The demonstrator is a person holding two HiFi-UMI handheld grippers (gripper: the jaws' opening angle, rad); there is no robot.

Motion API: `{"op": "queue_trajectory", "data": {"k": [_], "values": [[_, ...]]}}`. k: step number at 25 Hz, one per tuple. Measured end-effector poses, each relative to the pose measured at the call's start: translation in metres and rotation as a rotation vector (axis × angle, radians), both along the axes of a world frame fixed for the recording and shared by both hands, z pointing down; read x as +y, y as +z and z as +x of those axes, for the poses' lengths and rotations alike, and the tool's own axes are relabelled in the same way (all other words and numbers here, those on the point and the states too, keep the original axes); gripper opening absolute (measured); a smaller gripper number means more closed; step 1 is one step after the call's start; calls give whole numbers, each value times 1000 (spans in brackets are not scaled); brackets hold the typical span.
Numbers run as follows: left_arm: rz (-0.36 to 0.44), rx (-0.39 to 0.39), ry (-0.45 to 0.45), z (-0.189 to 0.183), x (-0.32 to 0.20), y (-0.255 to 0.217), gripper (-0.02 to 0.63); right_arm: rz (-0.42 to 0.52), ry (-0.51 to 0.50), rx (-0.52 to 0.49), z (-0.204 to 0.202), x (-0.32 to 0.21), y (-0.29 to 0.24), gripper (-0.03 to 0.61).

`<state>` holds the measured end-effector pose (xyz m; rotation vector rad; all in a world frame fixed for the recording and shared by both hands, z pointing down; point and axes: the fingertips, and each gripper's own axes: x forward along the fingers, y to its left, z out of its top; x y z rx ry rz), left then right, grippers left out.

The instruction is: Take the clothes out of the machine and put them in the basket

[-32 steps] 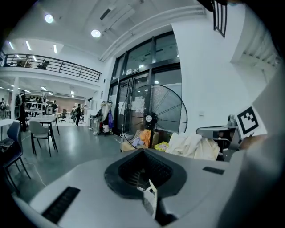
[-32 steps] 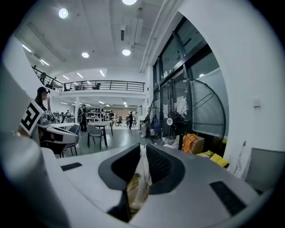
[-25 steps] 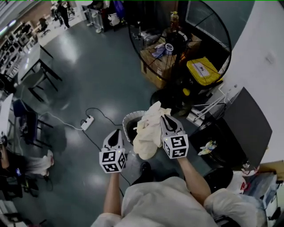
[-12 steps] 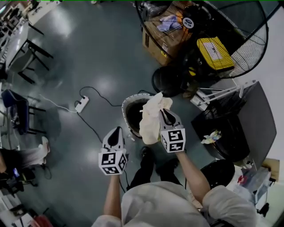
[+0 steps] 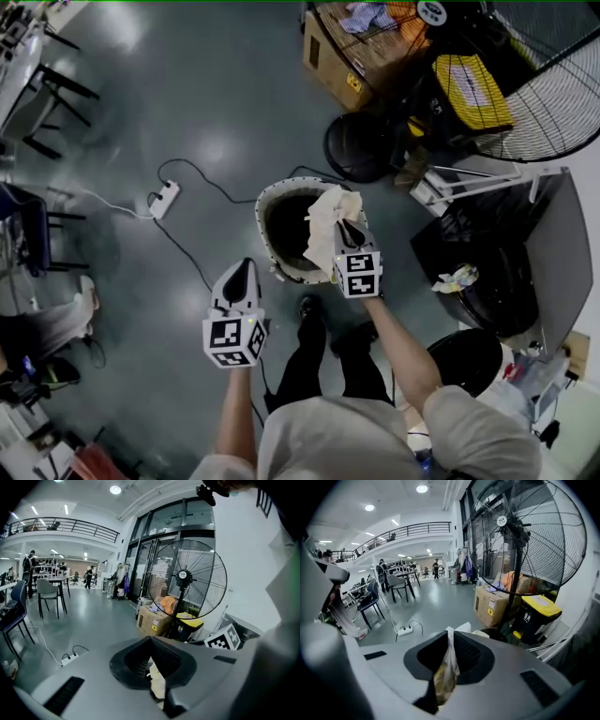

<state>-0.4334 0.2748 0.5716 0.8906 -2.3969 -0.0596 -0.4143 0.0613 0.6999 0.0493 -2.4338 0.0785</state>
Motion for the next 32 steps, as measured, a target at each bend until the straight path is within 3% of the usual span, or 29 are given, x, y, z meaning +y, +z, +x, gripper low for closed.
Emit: {"op": "queue_trajectory", "data": {"k": [4, 6, 16, 19, 23, 32], "values": [[-2, 3, 8, 1, 1, 5, 18, -16, 2, 32, -3, 1, 21, 86], [0, 4, 10, 4, 2, 6, 18, -38, 7, 11, 0, 3, 16, 171], [7, 11, 92, 40, -39, 7, 18, -49, 76, -40, 55, -16, -4, 133], [4, 9, 160, 54, -62, 10, 18, -49, 131, -57, 77, -30, -11, 118], [-3, 12, 239, 77, -104, 19, 18, -42, 179, -92, 104, -55, -20, 27], [-23, 10, 455, 150, -218, 50, 18, -70, 363, -92, 215, -133, 1, 23]]}}
